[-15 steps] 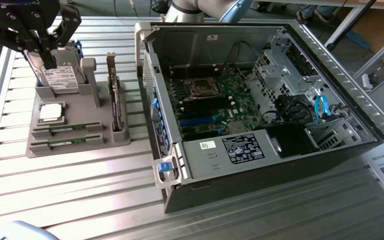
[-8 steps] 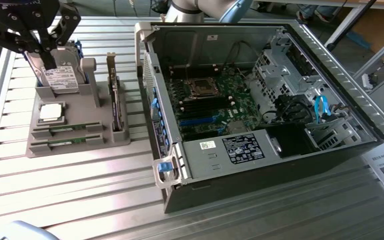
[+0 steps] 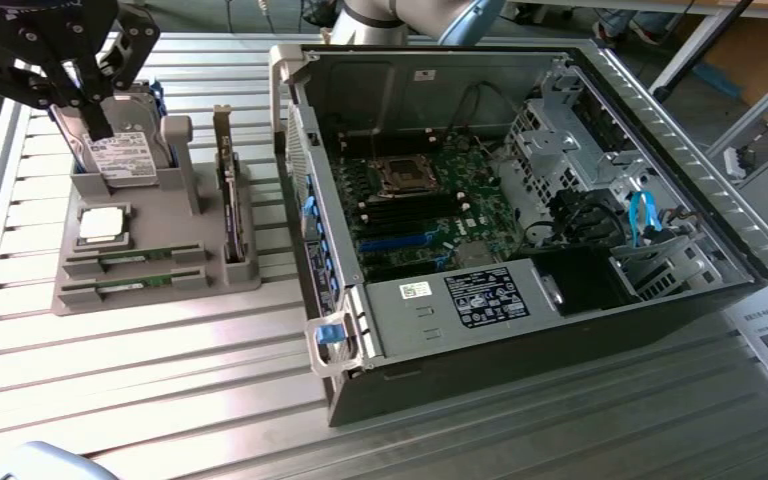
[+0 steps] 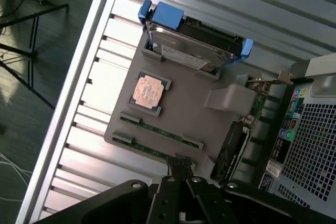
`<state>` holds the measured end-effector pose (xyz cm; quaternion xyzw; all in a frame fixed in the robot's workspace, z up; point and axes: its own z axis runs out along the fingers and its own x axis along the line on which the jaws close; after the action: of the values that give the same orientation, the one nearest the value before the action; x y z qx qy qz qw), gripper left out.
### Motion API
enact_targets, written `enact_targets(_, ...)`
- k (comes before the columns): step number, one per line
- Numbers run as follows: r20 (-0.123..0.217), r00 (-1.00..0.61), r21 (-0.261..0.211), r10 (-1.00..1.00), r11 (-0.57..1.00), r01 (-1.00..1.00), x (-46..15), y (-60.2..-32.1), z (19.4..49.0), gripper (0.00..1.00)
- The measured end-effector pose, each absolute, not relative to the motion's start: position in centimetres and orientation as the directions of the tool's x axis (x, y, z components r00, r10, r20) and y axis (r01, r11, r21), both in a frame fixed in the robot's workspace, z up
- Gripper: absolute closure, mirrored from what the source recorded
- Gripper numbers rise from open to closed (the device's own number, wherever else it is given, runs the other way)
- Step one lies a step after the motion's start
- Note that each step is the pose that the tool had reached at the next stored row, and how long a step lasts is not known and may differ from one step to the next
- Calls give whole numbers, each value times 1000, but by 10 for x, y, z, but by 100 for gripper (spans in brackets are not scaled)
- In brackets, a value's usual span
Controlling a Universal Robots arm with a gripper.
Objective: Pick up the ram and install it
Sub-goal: 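Pick up the ram and move it above insertion slot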
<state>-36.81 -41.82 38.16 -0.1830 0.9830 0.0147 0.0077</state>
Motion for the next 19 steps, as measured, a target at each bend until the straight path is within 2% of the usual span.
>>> enact_targets(19, -16, -822, 18, -569, 822, -570, -368, -418, 382, 90)
